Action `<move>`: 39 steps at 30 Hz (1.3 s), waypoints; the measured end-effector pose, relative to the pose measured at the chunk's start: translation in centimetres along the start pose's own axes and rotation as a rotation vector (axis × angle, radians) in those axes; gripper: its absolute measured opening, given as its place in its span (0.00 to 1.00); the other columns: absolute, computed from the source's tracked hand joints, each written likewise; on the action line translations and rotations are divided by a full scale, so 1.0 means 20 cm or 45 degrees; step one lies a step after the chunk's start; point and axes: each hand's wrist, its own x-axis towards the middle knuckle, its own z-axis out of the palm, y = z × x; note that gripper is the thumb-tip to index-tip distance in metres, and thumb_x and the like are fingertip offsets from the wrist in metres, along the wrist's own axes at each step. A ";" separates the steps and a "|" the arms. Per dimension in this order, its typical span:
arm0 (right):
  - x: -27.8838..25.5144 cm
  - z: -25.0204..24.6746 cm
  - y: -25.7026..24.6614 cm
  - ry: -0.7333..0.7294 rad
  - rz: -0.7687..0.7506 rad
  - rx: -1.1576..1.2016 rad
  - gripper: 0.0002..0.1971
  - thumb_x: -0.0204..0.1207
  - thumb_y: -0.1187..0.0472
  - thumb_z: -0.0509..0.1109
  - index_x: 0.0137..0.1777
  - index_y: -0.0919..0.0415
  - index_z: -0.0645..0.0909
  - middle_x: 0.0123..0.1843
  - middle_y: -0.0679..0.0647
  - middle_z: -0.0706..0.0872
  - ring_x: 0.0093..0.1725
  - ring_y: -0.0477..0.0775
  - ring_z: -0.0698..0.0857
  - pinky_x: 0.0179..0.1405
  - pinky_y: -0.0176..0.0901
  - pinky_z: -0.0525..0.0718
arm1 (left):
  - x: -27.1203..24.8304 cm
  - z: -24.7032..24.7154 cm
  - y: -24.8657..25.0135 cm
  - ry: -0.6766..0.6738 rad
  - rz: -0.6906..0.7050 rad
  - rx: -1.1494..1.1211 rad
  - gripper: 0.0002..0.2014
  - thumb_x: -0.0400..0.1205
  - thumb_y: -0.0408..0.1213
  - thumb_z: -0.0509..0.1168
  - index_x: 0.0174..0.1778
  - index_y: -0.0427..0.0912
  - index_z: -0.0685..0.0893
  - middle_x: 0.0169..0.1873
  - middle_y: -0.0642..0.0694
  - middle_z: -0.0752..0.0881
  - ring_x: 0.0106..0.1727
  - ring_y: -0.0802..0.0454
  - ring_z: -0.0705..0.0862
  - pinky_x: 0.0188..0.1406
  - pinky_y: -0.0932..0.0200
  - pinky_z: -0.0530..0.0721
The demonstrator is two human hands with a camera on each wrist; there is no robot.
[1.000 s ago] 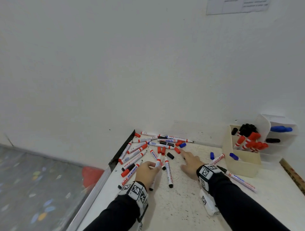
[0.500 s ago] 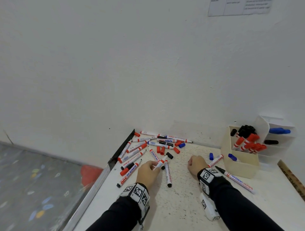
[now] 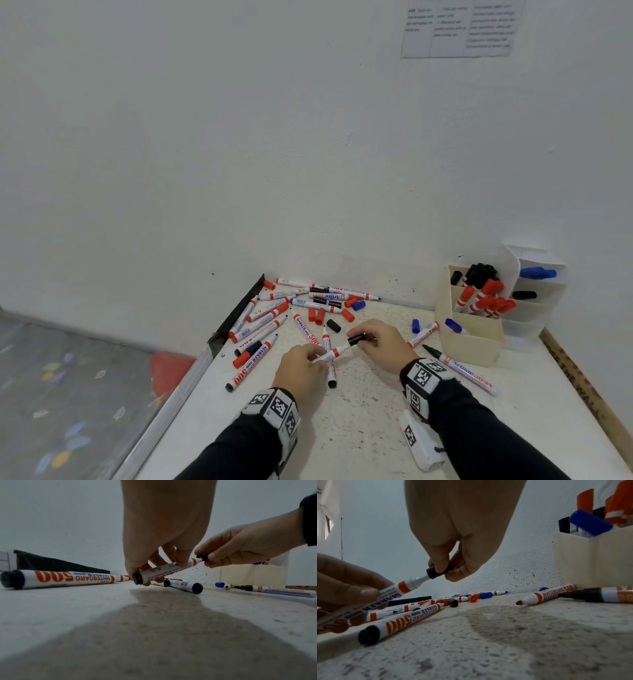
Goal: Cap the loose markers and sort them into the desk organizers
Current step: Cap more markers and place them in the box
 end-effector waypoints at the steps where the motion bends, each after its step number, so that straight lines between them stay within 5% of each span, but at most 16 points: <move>1: -0.01 -0.01 0.00 0.002 0.017 0.022 0.15 0.75 0.72 0.66 0.55 0.54 0.84 0.50 0.43 0.80 0.53 0.43 0.78 0.48 0.19 0.71 | 0.00 0.00 0.01 -0.015 0.008 0.004 0.10 0.82 0.37 0.62 0.58 0.48 0.84 0.50 0.52 0.82 0.45 0.61 0.76 0.38 0.74 0.70; 4: -0.03 -0.04 0.00 0.058 0.081 0.122 0.15 0.75 0.72 0.66 0.58 0.55 0.82 0.52 0.45 0.81 0.51 0.39 0.78 0.46 0.18 0.71 | -0.01 0.01 0.04 -0.053 0.009 -0.019 0.13 0.84 0.35 0.58 0.62 0.45 0.83 0.58 0.46 0.83 0.53 0.53 0.79 0.52 0.66 0.74; 6: -0.05 -0.06 0.01 0.095 0.103 0.156 0.15 0.75 0.72 0.66 0.57 0.56 0.82 0.51 0.46 0.82 0.50 0.39 0.78 0.45 0.17 0.71 | -0.02 0.01 0.06 -0.075 0.026 -0.004 0.15 0.86 0.35 0.55 0.66 0.43 0.81 0.61 0.44 0.83 0.56 0.50 0.80 0.53 0.67 0.72; 10: -0.08 -0.05 0.00 0.018 0.107 0.138 0.12 0.76 0.70 0.67 0.56 0.57 0.83 0.48 0.44 0.82 0.46 0.36 0.79 0.44 0.19 0.73 | -0.03 0.03 0.09 -0.126 0.070 0.038 0.16 0.86 0.36 0.54 0.65 0.44 0.81 0.57 0.43 0.85 0.44 0.54 0.77 0.40 0.66 0.72; 13: -0.10 -0.04 -0.02 0.050 0.197 0.254 0.05 0.80 0.57 0.64 0.47 0.55 0.81 0.36 0.47 0.81 0.35 0.43 0.78 0.37 0.30 0.75 | -0.06 0.05 0.12 -0.147 0.068 -0.113 0.13 0.86 0.43 0.55 0.58 0.45 0.82 0.46 0.47 0.85 0.38 0.56 0.77 0.41 0.60 0.76; 17: -0.11 -0.03 -0.05 0.109 0.366 0.159 0.24 0.82 0.46 0.55 0.26 0.56 0.66 0.25 0.49 0.66 0.27 0.48 0.66 0.30 0.42 0.64 | -0.08 0.07 0.15 -0.216 0.180 -0.143 0.11 0.79 0.52 0.65 0.46 0.48 0.81 0.34 0.54 0.81 0.35 0.58 0.77 0.36 0.63 0.76; 19: -0.11 -0.02 -0.07 0.117 0.392 0.129 0.25 0.83 0.47 0.54 0.24 0.56 0.64 0.25 0.50 0.65 0.26 0.49 0.65 0.29 0.44 0.63 | -0.07 0.07 0.17 -0.270 0.210 -0.081 0.12 0.81 0.50 0.62 0.42 0.46 0.81 0.31 0.51 0.79 0.29 0.60 0.75 0.31 0.66 0.73; 22: -0.13 -0.02 -0.09 0.149 0.336 0.200 0.23 0.83 0.51 0.54 0.25 0.56 0.64 0.25 0.50 0.64 0.26 0.47 0.64 0.28 0.42 0.61 | -0.08 0.06 0.19 -0.542 0.015 -0.405 0.17 0.85 0.50 0.55 0.37 0.43 0.79 0.23 0.51 0.72 0.15 0.59 0.64 0.15 0.68 0.63; 25: -0.15 -0.05 -0.09 0.181 0.193 0.263 0.22 0.84 0.52 0.54 0.27 0.56 0.63 0.25 0.49 0.63 0.27 0.47 0.63 0.28 0.41 0.60 | -0.07 0.04 0.21 -0.717 -0.145 -0.674 0.19 0.85 0.52 0.53 0.34 0.44 0.76 0.20 0.53 0.68 0.14 0.58 0.58 0.14 0.72 0.55; 30: -0.14 -0.10 -0.07 0.120 0.099 0.261 0.19 0.84 0.51 0.55 0.31 0.55 0.67 0.27 0.48 0.67 0.28 0.46 0.66 0.31 0.39 0.65 | -0.04 0.06 0.25 -0.766 -0.160 -0.747 0.19 0.85 0.52 0.54 0.35 0.44 0.77 0.19 0.52 0.69 0.12 0.59 0.60 0.13 0.73 0.56; 32: -0.13 -0.15 -0.07 0.061 0.089 0.276 0.17 0.83 0.51 0.56 0.34 0.55 0.69 0.28 0.48 0.69 0.28 0.46 0.69 0.31 0.39 0.67 | -0.03 0.09 0.27 -0.679 -0.083 -0.719 0.18 0.84 0.51 0.56 0.40 0.42 0.81 0.21 0.52 0.76 0.16 0.57 0.70 0.16 0.69 0.66; 34: -0.12 -0.23 -0.09 0.012 0.081 0.218 0.13 0.83 0.51 0.58 0.37 0.52 0.72 0.30 0.46 0.75 0.28 0.44 0.73 0.31 0.35 0.70 | 0.00 0.10 0.29 -0.603 -0.066 -0.697 0.21 0.84 0.54 0.52 0.47 0.43 0.84 0.34 0.52 0.85 0.32 0.55 0.82 0.37 0.60 0.78; 36: -0.09 -0.33 -0.11 0.081 0.068 0.200 0.06 0.82 0.54 0.60 0.45 0.53 0.76 0.36 0.46 0.81 0.32 0.42 0.78 0.32 0.30 0.74 | 0.03 0.10 0.31 -0.546 -0.070 -0.573 0.26 0.85 0.57 0.44 0.58 0.48 0.83 0.50 0.55 0.85 0.52 0.55 0.82 0.57 0.53 0.75; 39: -0.02 -0.54 -0.09 0.450 0.072 0.309 0.04 0.81 0.62 0.62 0.53 0.56 0.76 0.44 0.52 0.84 0.37 0.43 0.83 0.38 0.32 0.83 | 0.11 0.10 0.27 -0.306 -0.027 -0.185 0.16 0.86 0.46 0.53 0.61 0.44 0.81 0.54 0.51 0.82 0.52 0.55 0.79 0.55 0.60 0.75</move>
